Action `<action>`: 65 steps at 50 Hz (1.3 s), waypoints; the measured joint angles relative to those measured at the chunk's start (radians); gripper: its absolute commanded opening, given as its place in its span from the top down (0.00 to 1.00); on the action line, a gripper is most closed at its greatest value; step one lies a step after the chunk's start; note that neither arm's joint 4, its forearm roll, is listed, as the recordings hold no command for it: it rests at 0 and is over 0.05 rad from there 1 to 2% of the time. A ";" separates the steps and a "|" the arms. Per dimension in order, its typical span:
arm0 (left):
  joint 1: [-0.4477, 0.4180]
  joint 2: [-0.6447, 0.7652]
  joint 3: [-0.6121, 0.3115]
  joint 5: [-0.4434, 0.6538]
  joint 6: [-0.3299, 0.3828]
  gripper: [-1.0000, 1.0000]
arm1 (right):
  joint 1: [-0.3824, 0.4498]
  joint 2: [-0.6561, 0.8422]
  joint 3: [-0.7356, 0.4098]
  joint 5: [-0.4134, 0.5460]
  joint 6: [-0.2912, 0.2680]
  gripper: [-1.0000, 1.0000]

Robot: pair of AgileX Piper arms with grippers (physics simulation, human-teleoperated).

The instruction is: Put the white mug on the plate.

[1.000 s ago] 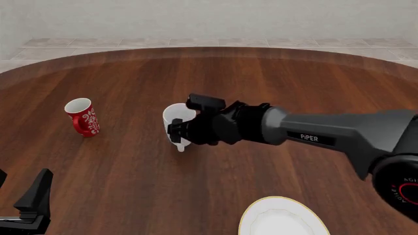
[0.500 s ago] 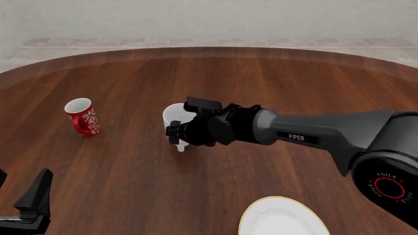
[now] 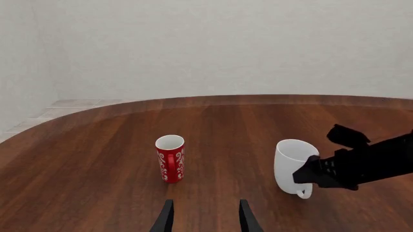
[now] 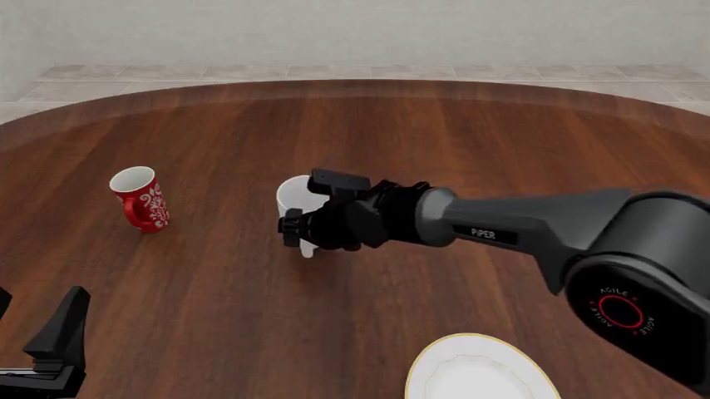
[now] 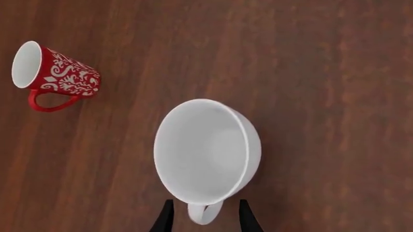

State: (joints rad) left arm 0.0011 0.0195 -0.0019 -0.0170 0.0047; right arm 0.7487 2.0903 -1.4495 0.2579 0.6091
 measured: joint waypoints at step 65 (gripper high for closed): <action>0.000 0.000 0.000 0.000 0.000 0.00 | -0.017 -0.127 0.078 0.052 -0.047 1.00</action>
State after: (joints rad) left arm 0.0012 0.0194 -0.0019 -0.0170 0.0047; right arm 0.7316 1.9632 -1.3715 0.3099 0.5620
